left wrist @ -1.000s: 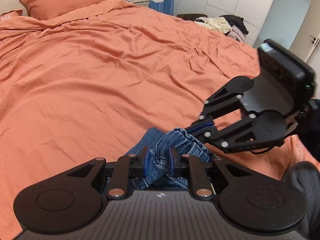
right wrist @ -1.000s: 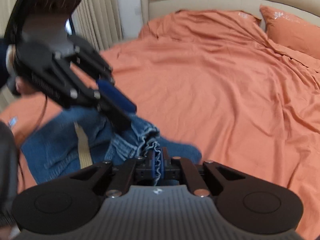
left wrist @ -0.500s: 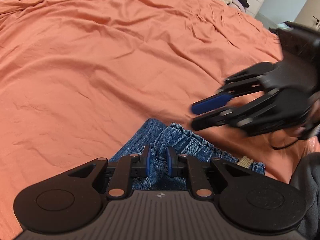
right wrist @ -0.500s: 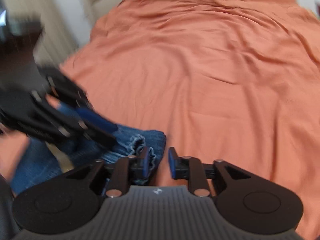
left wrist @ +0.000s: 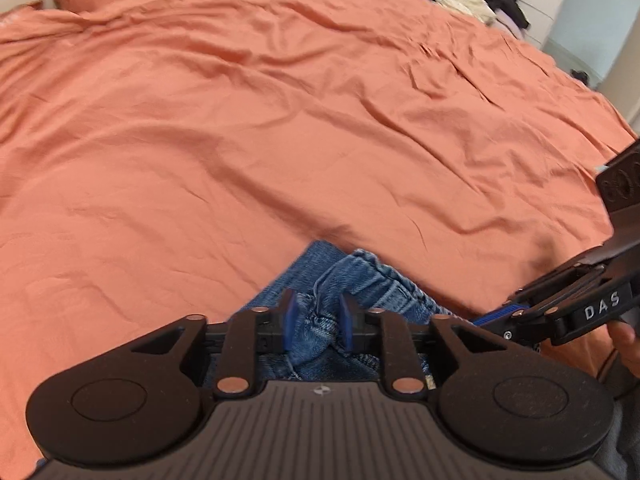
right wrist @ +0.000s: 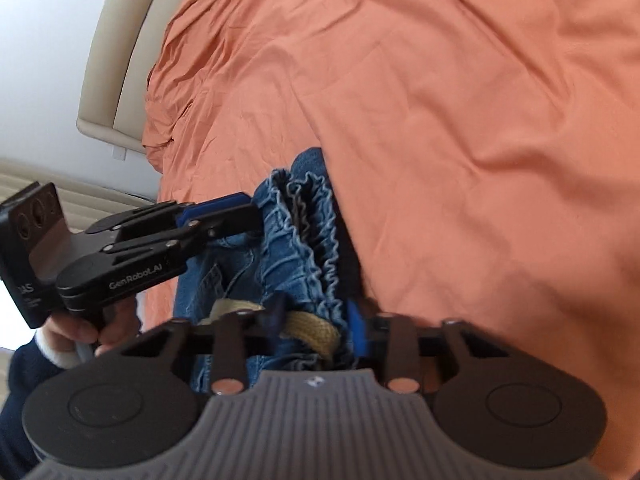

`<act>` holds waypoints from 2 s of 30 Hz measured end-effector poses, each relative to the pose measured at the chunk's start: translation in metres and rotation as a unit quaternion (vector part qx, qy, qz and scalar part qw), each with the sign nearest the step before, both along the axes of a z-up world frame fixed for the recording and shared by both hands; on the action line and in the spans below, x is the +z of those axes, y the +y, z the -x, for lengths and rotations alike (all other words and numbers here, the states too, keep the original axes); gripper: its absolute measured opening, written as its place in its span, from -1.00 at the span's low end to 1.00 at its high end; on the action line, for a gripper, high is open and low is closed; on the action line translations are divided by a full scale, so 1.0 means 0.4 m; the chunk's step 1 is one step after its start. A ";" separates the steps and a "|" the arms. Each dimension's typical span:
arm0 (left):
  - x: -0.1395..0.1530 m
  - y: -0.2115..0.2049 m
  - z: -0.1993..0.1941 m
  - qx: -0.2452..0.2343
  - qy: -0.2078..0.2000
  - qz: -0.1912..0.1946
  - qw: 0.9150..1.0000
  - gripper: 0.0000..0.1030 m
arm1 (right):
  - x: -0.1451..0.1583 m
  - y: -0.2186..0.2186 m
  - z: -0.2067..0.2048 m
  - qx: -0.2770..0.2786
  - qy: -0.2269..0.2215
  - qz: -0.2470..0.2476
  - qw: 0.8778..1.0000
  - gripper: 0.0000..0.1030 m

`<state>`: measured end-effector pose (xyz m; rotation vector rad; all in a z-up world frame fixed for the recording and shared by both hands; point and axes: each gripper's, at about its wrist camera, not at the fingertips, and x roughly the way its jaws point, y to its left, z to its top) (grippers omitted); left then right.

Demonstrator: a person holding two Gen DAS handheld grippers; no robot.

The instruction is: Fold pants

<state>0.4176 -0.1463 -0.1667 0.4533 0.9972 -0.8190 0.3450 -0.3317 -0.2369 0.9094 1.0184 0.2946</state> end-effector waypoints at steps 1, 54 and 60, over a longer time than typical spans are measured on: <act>0.017 0.014 0.007 0.009 -0.007 0.007 1.000 -0.40 | 0.016 0.008 0.001 0.006 -0.006 0.007 1.000 -0.80; -0.015 0.814 0.100 0.403 0.133 0.244 0.872 -0.88 | 0.164 0.129 -0.063 0.010 -0.051 -0.006 0.999 -0.81; 0.007 0.874 0.098 0.412 0.116 0.237 0.872 -1.00 | 0.149 0.141 -0.049 0.002 0.001 0.047 0.999 -0.80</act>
